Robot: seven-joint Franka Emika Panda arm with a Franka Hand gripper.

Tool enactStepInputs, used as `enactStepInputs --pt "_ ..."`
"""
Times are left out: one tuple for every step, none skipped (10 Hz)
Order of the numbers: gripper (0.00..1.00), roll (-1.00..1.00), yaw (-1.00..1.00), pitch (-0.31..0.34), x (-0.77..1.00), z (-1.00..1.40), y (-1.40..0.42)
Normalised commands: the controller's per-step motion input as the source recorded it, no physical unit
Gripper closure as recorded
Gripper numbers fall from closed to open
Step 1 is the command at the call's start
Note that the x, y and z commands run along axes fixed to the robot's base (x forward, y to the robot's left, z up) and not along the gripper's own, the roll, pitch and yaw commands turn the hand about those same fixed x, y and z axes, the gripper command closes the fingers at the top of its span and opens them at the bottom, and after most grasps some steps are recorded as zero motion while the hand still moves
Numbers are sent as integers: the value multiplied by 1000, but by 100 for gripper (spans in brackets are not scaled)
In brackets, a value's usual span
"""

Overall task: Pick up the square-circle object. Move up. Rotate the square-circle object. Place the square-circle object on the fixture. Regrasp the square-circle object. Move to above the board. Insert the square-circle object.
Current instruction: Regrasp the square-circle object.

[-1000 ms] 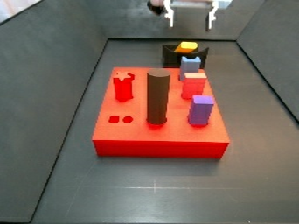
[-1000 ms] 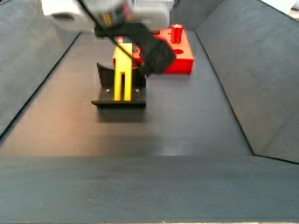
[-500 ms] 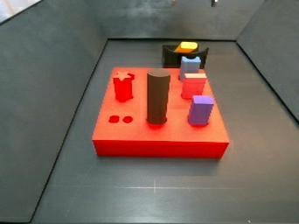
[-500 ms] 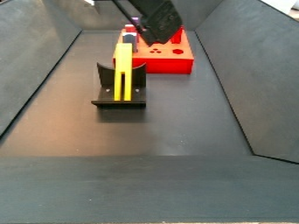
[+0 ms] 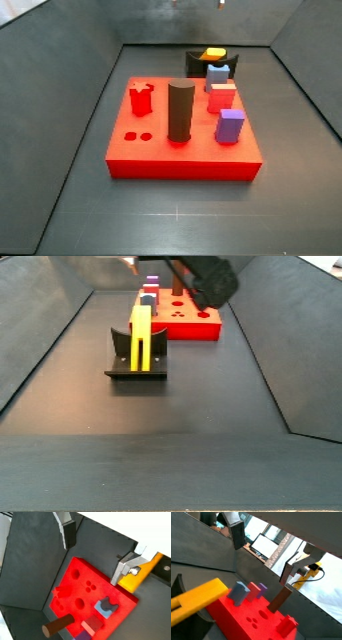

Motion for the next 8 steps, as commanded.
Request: enactStepInputs --pt "0 77 -20 -88 -1000 17 1" --pt "0 85 -9 -97 -875 14 -3" --pt "0 96 5 -106 -687 12 -6" --pt "0 98 14 -107 -595 14 -4" --pt "0 872 -1000 -50 -308 -1000 -472" --pt "0 873 -1000 -63 -137 -1000 -489" --pt "0 866 -1000 -89 -24 -1000 -469" --pt "0 853 -1000 -114 -14 -804 -272"
